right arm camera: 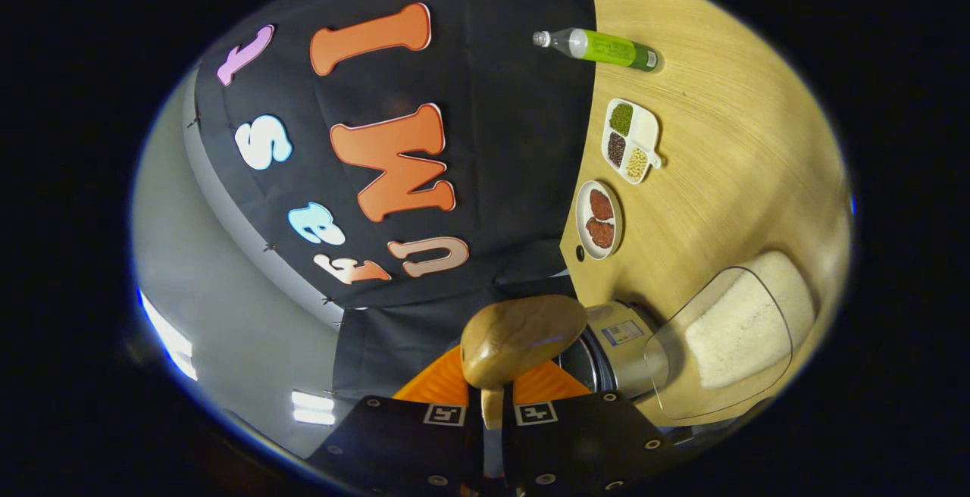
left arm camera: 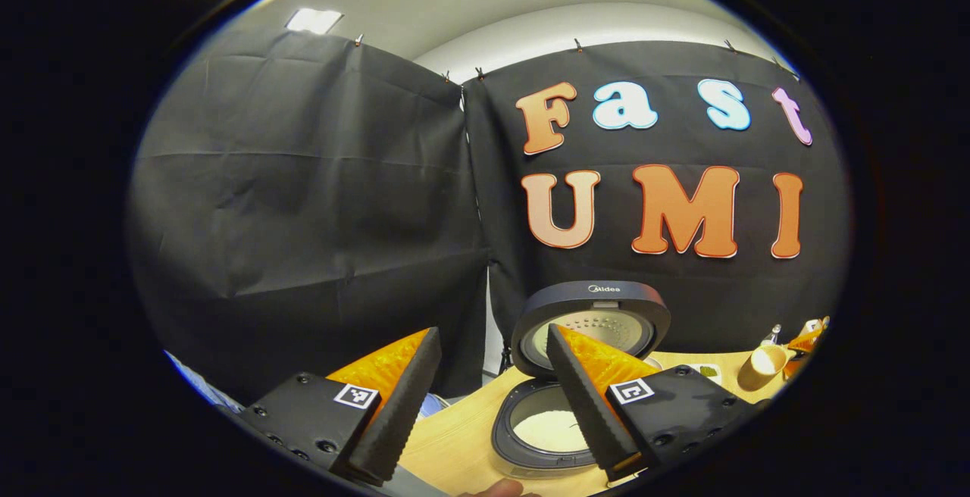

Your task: Close the left gripper, press the button to open the rice cooker; take a wooden spoon from the chopstick holder with the right hand, scoop a spoonful of rice and pour it into the rice cooker, then put the wooden spoon back into the chopstick holder.

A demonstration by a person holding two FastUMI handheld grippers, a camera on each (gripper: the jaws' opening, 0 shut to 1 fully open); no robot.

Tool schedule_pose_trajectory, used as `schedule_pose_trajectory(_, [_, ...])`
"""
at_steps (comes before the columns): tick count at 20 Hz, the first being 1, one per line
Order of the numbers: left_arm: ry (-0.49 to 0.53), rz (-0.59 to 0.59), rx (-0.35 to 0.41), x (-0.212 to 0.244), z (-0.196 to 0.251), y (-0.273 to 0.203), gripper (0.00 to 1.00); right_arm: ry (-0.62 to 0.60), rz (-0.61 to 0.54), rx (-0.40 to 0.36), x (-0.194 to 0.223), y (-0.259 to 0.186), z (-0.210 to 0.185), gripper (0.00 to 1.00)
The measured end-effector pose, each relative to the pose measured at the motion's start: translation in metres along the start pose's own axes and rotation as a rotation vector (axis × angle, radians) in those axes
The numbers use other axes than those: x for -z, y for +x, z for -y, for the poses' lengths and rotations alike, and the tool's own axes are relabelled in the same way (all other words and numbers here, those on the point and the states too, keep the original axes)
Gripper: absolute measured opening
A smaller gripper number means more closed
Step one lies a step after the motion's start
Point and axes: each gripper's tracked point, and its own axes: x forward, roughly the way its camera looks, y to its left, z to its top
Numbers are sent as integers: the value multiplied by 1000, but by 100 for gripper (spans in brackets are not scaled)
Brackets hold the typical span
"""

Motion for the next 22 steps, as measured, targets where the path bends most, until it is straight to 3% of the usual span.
schedule_pose_trajectory(3, [-2, 4, -16, -1, -8, -1, 100, -15, -3, -28, 4, 9, -17, 9])
schedule_pose_trajectory(7, [-11, 3, -22, 1, -13, 1, 87, -29, -14, -60, 11, 22, -34, 9])
schedule_pose_trajectory(9, [-9, 6, -24, 2, -15, 2, 87, -34, -21, -58, 16, 30, -34, 9])
schedule_pose_trajectory(22, [31, -14, -31, 21, -52, 33, 87, -42, -70, 63, 72, 123, -1, 10])
